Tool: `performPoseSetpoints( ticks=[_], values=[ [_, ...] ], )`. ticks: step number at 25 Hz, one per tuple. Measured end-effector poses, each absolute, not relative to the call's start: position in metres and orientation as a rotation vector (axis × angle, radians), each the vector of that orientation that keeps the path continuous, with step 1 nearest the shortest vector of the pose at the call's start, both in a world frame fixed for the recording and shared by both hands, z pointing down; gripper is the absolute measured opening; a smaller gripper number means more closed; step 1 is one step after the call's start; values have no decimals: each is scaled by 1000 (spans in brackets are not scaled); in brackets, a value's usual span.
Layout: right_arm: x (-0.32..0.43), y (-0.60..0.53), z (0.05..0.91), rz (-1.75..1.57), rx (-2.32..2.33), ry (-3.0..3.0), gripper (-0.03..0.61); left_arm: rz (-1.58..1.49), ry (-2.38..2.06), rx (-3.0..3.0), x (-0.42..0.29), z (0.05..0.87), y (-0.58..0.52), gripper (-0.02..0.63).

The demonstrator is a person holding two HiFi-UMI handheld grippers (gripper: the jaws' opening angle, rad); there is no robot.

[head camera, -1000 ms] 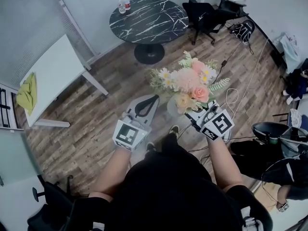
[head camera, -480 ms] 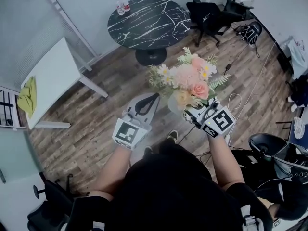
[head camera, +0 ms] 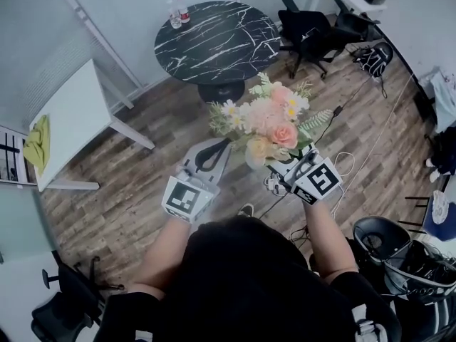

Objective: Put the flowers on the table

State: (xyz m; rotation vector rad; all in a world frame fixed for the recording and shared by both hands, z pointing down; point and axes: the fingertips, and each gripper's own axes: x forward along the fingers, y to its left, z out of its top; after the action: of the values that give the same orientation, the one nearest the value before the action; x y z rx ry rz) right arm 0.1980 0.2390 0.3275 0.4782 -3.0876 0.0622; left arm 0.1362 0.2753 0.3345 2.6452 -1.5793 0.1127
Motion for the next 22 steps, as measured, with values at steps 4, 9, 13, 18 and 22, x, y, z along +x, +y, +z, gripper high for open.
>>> performPoseSetpoints(
  ticks=[4, 9, 13, 18, 22],
  values=[
    [204, 222, 333, 78, 456, -3099, 342, 118, -1610, 2630, 143, 337, 260, 12],
    [199, 202, 339, 94, 456, -3103, 341, 121, -1623, 2617, 136, 341, 239, 12],
    [182, 181, 344, 109, 461, -3104, 341, 112, -1624, 2614, 117, 346, 218, 12],
    [150, 138, 346, 97, 491, -3083, 341, 87, -1597, 2622, 84, 353, 174, 12],
    [121, 105, 342, 84, 511, -3072, 341, 70, -1575, 2640, 55, 350, 137, 12]
  ],
)
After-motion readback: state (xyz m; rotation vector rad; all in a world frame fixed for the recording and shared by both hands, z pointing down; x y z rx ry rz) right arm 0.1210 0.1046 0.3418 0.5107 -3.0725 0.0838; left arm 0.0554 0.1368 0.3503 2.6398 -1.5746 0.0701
